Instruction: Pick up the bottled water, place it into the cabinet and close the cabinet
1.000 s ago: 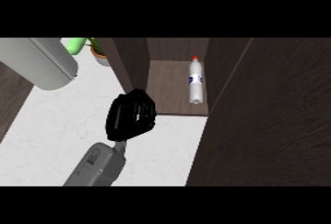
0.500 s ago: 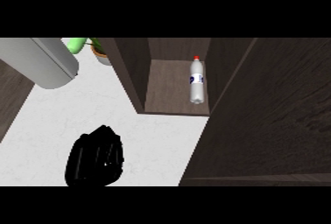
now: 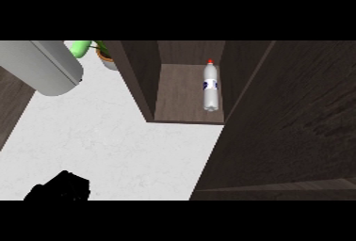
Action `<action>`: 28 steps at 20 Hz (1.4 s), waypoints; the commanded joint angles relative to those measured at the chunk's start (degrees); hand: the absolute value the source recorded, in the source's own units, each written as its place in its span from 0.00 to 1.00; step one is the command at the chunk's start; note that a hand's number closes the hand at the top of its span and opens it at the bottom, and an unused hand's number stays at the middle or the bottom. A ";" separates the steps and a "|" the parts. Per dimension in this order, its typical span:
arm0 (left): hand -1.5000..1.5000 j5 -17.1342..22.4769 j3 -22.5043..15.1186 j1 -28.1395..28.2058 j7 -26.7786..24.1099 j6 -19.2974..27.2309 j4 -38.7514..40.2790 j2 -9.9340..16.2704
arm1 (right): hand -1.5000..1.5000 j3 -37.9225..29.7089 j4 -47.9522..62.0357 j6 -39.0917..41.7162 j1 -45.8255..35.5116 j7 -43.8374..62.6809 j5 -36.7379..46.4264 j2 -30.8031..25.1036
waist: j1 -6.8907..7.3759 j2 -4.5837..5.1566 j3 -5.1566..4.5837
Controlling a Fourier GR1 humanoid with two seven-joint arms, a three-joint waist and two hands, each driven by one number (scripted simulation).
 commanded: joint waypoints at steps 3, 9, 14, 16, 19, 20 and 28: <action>1.00 1.42 2.09 12.57 -4.58 -4.71 -6.47 3.84 | 1.00 1.84 6.50 -2.61 -13.58 9.66 5.13 16.65 | 0.46 0.04 -0.05; 1.00 7.11 9.91 17.38 -6.64 -12.48 -6.73 7.71 | 1.00 -14.24 13.38 1.31 -24.73 15.00 -1.36 22.68 | 0.00 0.60 0.12; 1.00 10.50 13.97 17.33 -6.37 -15.42 -3.80 8.12 | 1.00 -19.34 25.96 0.24 -32.51 10.34 -6.41 23.34 | -0.45 0.76 0.14; 1.00 7.90 13.38 22.00 -6.93 -14.08 -9.47 7.29 | 1.00 -19.11 30.60 0.14 -33.72 7.46 -6.06 23.39 | -0.34 0.60 0.19; 1.00 14.11 19.96 21.85 -8.38 -21.21 -4.11 10.02 | 1.00 -26.67 32.82 6.66 -35.86 7.40 -11.34 21.42 | -0.58 0.67 0.17; 1.00 12.21 17.06 21.60 -6.60 -18.48 -5.35 7.91 | 1.00 -26.85 37.36 6.67 -35.71 3.65 -11.36 23.41 | -0.71 0.72 0.20; 1.00 12.80 21.58 24.14 -6.68 -22.93 -5.53 8.18 | 1.00 -35.05 55.05 13.73 -42.70 -3.01 -14.25 22.93 | -0.77 0.68 0.20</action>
